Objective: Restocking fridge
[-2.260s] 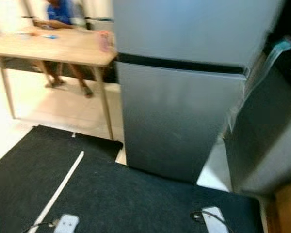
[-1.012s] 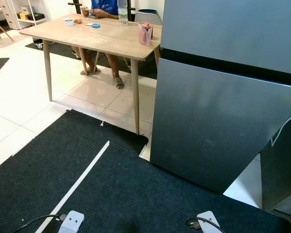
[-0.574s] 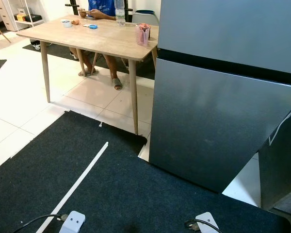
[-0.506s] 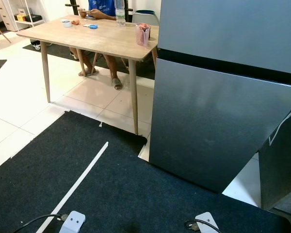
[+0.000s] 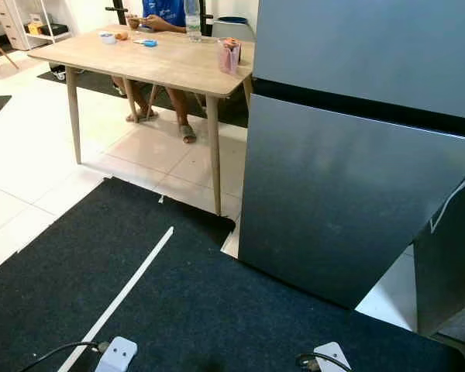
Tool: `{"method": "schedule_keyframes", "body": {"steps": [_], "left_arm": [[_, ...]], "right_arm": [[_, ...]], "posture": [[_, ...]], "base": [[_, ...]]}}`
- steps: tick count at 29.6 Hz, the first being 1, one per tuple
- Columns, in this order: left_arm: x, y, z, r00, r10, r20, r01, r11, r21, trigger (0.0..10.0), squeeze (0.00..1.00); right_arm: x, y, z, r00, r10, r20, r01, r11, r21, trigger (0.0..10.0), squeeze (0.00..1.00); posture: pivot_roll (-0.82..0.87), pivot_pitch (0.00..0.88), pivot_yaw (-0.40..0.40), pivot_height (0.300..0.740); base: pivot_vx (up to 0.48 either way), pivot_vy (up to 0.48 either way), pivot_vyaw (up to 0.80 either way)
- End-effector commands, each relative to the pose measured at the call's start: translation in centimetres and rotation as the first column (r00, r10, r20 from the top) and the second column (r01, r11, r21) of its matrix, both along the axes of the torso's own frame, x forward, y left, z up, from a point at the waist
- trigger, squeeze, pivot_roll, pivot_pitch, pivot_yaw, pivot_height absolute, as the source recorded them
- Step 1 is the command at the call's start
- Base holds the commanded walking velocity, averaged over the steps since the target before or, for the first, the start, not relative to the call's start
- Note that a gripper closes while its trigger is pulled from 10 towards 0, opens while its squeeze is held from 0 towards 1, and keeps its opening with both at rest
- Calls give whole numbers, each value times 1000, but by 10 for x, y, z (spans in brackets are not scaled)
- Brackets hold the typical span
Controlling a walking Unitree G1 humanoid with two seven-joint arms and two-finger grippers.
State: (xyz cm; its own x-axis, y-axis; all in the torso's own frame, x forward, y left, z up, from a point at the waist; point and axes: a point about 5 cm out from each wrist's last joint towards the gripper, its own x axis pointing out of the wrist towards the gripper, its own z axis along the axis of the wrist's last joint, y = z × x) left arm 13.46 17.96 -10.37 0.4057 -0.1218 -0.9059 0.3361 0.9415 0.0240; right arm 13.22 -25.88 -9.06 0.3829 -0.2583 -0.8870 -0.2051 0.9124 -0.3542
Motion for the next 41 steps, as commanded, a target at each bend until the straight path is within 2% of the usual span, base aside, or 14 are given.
{"method": "schedule_keyframes", "body": {"steps": [1,24,31,41], "left_arm": [[-1,4,0,1000,-7,-11,7,1000,7,10000,0],[0,3,0,1000,-22,-10,22,1000,9,10000,0],[0,3,0,1000,-25,-9,25,1000,10,10000,0],[1,4,1,1000,-16,-8,16,1000,6,10000,0]], "right_arm": [[-3,2,-2,1000,1,-16,-1,1000,5,10000,0],[-2,2,-2,1000,-15,-15,15,1000,2,10000,0],[0,3,-1,998,-53,18,52,998,45,10000,0],[2,0,1,998,-58,8,58,998,41,10000,0]], "posture": [[-6,0,-6,740],[-2,0,-2,740],[0,0,0,740],[0,0,0,740]], "base": [[0,0,0],[0,0,0],[0,0,0],[0,0,800]]}}
